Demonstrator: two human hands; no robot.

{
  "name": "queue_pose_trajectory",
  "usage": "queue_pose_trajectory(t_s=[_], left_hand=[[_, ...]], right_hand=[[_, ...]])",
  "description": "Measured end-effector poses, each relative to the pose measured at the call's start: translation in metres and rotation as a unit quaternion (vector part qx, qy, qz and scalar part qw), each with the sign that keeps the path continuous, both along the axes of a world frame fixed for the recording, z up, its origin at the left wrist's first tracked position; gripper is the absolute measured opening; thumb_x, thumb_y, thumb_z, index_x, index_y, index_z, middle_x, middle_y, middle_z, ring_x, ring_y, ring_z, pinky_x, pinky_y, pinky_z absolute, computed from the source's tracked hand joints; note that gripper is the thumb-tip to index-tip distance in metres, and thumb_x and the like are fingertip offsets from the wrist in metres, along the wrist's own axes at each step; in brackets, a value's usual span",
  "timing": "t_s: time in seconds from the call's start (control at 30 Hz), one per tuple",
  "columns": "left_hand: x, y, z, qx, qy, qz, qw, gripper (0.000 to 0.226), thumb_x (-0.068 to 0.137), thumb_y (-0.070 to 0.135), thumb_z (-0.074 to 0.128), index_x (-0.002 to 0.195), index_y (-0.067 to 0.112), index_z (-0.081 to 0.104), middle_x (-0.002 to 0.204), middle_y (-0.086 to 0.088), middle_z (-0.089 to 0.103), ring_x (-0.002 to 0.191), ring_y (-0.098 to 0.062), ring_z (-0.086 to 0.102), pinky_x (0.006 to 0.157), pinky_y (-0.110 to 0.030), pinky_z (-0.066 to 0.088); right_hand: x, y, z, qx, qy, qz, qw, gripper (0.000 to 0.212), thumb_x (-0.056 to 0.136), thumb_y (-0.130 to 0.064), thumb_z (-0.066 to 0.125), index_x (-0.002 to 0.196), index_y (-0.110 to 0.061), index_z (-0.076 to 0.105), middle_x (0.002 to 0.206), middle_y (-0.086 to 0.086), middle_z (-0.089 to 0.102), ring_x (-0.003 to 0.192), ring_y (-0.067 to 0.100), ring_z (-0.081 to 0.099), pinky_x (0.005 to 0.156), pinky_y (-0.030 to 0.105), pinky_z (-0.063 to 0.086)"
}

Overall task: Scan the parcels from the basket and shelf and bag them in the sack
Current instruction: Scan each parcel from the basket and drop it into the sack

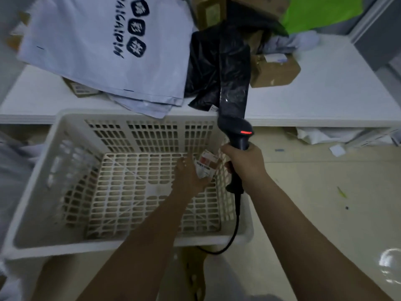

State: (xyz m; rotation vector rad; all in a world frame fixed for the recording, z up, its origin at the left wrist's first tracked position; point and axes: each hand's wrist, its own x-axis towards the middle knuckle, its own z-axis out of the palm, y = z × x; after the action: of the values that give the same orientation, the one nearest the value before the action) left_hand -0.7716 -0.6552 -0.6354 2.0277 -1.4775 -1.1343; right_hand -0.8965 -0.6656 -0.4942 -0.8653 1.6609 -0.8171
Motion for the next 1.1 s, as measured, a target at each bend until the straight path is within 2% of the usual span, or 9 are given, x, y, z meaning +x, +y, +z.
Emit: queue_pose_trajectory(t_s=[0.1,0.2,0.27,0.33,0.57,0.73,0.83,0.97,1.1], left_hand=[[-0.01,-0.027,-0.031,-0.037,-0.099,-0.081,0.991,0.088,0.086,0.042,0.066,0.153,0.028,0.011,0.16,-0.01,0.0,0.146,-0.034,0.0,0.115,-0.048,0.023],[-0.023,-0.049,-0.058,0.011,-0.172,-0.176,0.969,0.092,0.086,0.05,0.061,0.153,0.033,0.0,0.16,-0.01,-0.011,0.145,-0.039,-0.013,0.114,-0.056,0.02],[-0.032,-0.055,-0.064,0.035,-0.198,-0.182,0.963,0.088,0.089,0.049,0.056,0.153,0.03,-0.001,0.159,-0.012,-0.013,0.145,-0.043,-0.008,0.112,-0.056,0.024],[-0.038,-0.052,-0.06,0.028,-0.195,-0.134,0.971,0.076,0.093,0.035,0.053,0.153,0.021,0.007,0.158,-0.015,0.001,0.141,-0.04,0.015,0.109,-0.049,0.033],[0.011,-0.025,0.008,-0.067,-0.047,0.056,0.995,0.065,0.079,0.035,0.074,0.131,0.012,0.042,0.134,-0.02,0.032,0.116,-0.04,0.046,0.088,-0.043,0.044],[0.072,0.015,0.112,-0.101,0.073,0.183,0.975,0.058,0.082,0.046,0.071,0.123,0.022,0.036,0.123,-0.006,0.029,0.089,-0.021,0.053,0.072,-0.031,0.05],[0.121,0.063,0.17,-0.088,0.158,0.271,0.945,0.067,0.071,0.068,0.062,0.114,0.025,0.035,0.128,-0.008,0.046,0.1,-0.024,0.059,0.08,-0.037,0.054],[0.187,0.161,0.238,-0.141,0.223,0.369,0.891,0.058,0.072,0.075,0.053,0.102,0.026,0.044,0.11,-0.008,0.064,0.092,-0.026,0.067,0.08,-0.048,0.058],[0.246,0.261,0.283,-0.133,0.182,0.394,0.891,0.089,0.07,0.09,0.035,0.123,0.019,0.041,0.101,-0.003,0.064,0.087,-0.021,0.066,0.085,-0.044,0.055]], right_hand=[[-0.002,-0.014,-0.015,0.016,-0.005,0.0,1.0,0.023,0.082,-0.01,0.071,0.07,-0.014,0.052,0.06,0.003,0.053,0.056,0.018,0.053,0.054,0.026,0.043],[0.001,-0.026,-0.026,0.025,-0.016,0.014,0.999,0.024,0.08,-0.005,0.068,0.066,-0.013,0.05,0.053,0.002,0.05,0.047,0.015,0.048,0.043,0.019,0.038],[0.006,-0.031,-0.034,0.028,-0.01,0.019,0.999,0.021,0.08,-0.006,0.068,0.067,-0.013,0.052,0.053,0.002,0.051,0.048,0.015,0.048,0.047,0.022,0.039],[0.013,-0.032,-0.038,0.028,-0.003,0.022,0.999,0.015,0.079,-0.009,0.067,0.071,-0.012,0.055,0.06,0.004,0.055,0.057,0.019,0.052,0.057,0.03,0.043],[0.029,-0.007,-0.005,0.029,-0.019,0.049,0.998,0.022,0.081,-0.01,0.067,0.07,-0.014,0.048,0.064,0.007,0.05,0.065,0.023,0.051,0.063,0.035,0.041],[0.052,0.039,0.042,-0.007,-0.042,0.03,0.999,0.021,0.083,-0.007,0.066,0.072,-0.014,0.049,0.064,0.007,0.05,0.054,0.017,0.049,0.047,0.023,0.04],[0.083,0.077,0.073,-0.048,-0.052,0.044,0.997,0.019,0.08,-0.007,0.07,0.076,-0.01,0.051,0.065,0.007,0.047,0.058,0.02,0.044,0.057,0.03,0.038],[0.151,0.14,0.115,-0.096,-0.106,0.126,0.982,0.014,0.083,-0.014,0.074,0.087,-0.012,0.06,0.066,0.0,0.053,0.057,0.013,0.047,0.062,0.029,0.04],[0.229,0.203,0.147,-0.137,-0.177,0.166,0.96,0.013,0.085,-0.019,0.073,0.089,-0.022,0.061,0.079,-0.009,0.063,0.074,0.009,0.059,0.062,0.018,0.045]])
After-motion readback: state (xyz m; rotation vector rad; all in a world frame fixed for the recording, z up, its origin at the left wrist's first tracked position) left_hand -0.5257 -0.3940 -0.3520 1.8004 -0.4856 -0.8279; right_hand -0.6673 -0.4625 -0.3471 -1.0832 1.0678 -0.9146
